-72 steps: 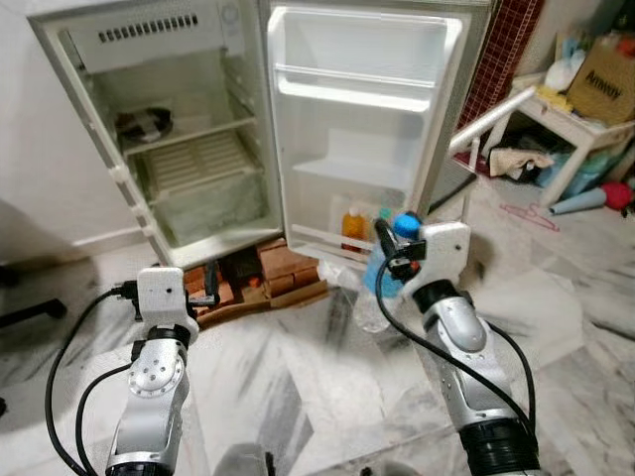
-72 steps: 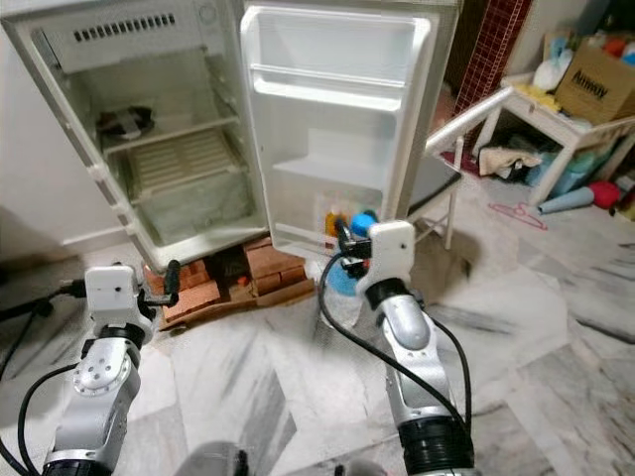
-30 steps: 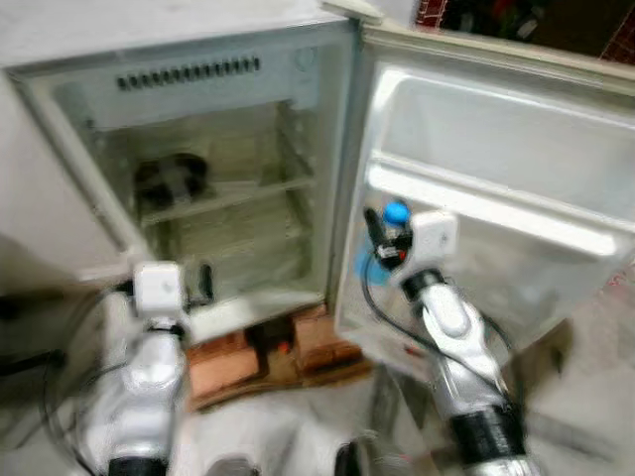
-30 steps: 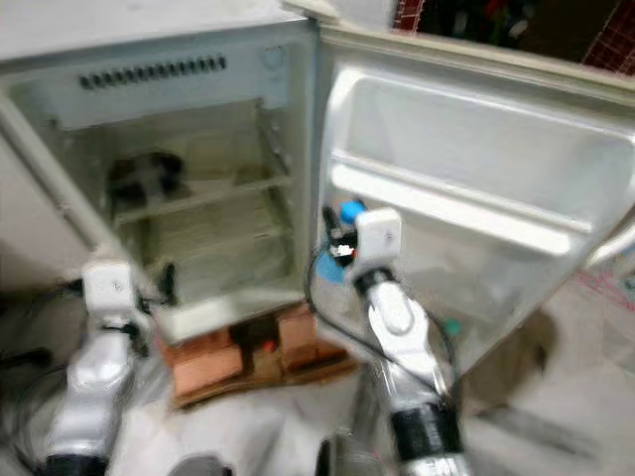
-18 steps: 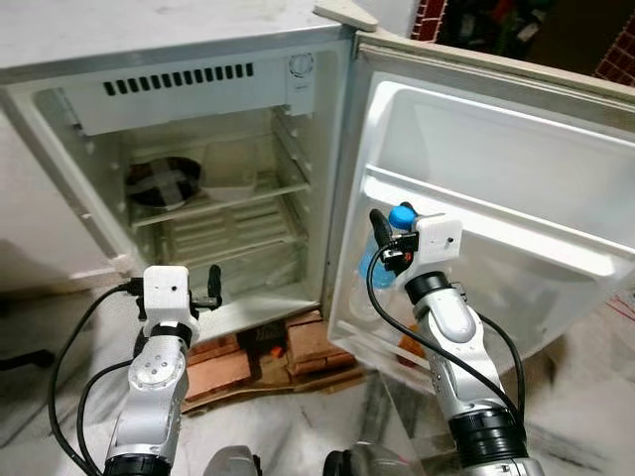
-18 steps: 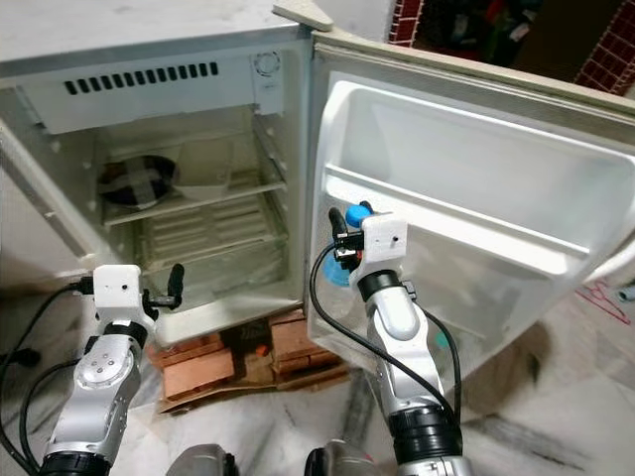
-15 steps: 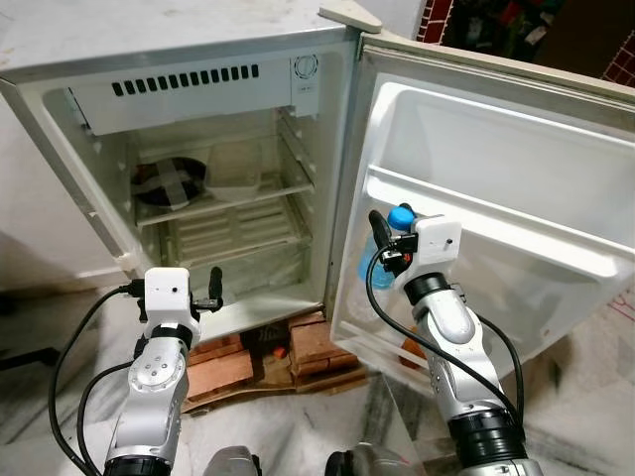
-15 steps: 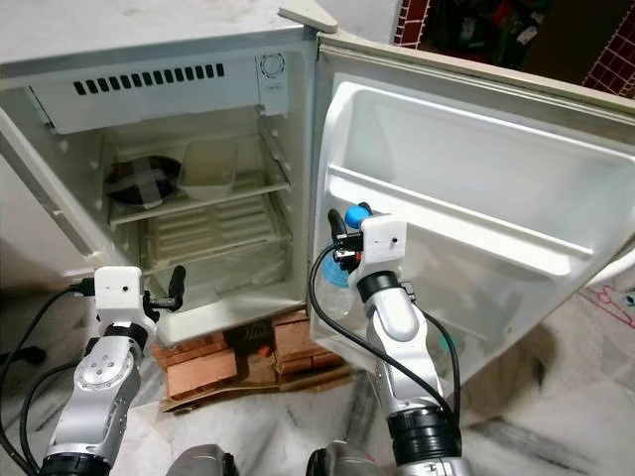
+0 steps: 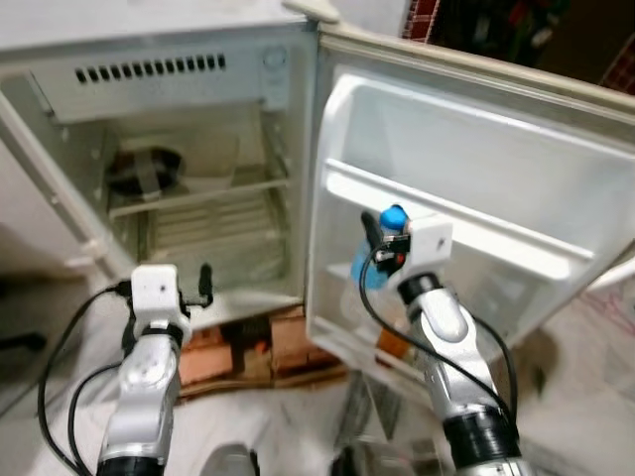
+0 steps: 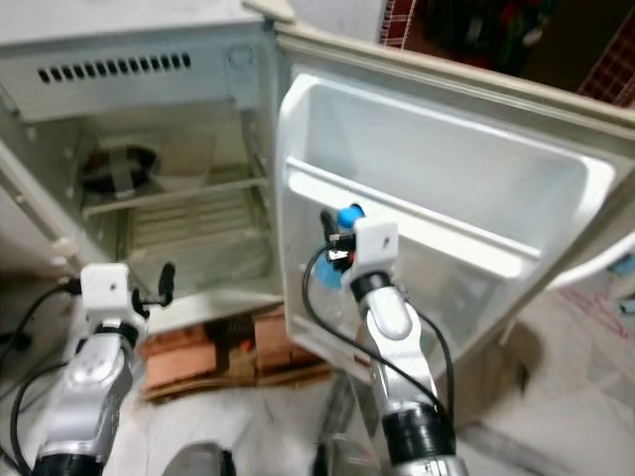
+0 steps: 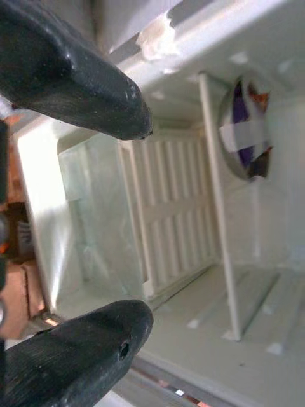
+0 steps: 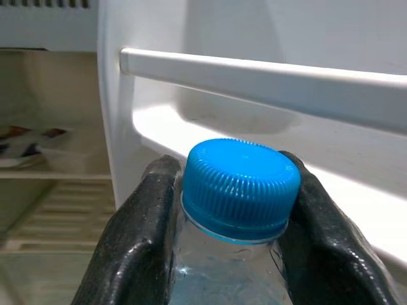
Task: Restocking fridge
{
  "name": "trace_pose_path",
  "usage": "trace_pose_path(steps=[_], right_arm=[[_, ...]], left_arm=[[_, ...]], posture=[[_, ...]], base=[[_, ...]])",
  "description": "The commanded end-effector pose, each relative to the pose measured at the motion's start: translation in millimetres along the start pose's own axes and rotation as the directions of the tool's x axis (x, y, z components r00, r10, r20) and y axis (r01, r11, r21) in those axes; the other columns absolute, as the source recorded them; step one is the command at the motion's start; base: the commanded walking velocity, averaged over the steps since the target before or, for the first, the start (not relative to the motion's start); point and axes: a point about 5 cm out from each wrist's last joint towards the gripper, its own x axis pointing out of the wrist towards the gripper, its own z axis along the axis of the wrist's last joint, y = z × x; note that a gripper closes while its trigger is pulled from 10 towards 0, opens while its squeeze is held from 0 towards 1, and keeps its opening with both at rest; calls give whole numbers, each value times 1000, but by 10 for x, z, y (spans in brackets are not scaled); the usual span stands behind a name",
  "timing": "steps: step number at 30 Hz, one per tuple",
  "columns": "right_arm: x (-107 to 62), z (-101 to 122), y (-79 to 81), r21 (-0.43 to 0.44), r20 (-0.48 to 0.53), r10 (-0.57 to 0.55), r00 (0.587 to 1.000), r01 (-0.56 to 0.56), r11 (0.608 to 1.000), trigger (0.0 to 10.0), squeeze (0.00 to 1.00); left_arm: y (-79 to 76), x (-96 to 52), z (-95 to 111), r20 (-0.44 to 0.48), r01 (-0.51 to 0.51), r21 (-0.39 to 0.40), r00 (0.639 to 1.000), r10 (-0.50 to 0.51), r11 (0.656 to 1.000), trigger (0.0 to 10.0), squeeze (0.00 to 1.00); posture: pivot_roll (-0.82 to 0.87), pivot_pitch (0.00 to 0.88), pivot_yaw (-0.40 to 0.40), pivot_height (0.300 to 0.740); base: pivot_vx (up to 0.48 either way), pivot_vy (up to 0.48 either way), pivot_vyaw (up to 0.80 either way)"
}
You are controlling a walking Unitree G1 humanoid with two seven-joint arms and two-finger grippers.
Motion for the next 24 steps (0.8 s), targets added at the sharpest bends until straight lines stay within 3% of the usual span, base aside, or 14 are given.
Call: trace_pose_path(steps=[1,13,24], right_arm=[[-42,-18,-133,3,-13,-56,998,56,998,10000,0],[-105,-101,-90,31,-41,-64,997,65,997,10000,0],[-112,-151,-81,48,-58,-68,996,71,996,10000,0]], left_arm=[[-39,-13,-16,-9,9,-13,1000,-10,1000,10000,0],[60,-91,-53,-33,6,5,999,-6,1000,10000,0],[145,-138,-85,-57,-8,23,998,9,1000,10000,0]], posture=[[46,56,-36,740],[55,95,-28,740],[61,114,-28,677]], base=[[0,0,0],[0,0,0],[0,0,0]])
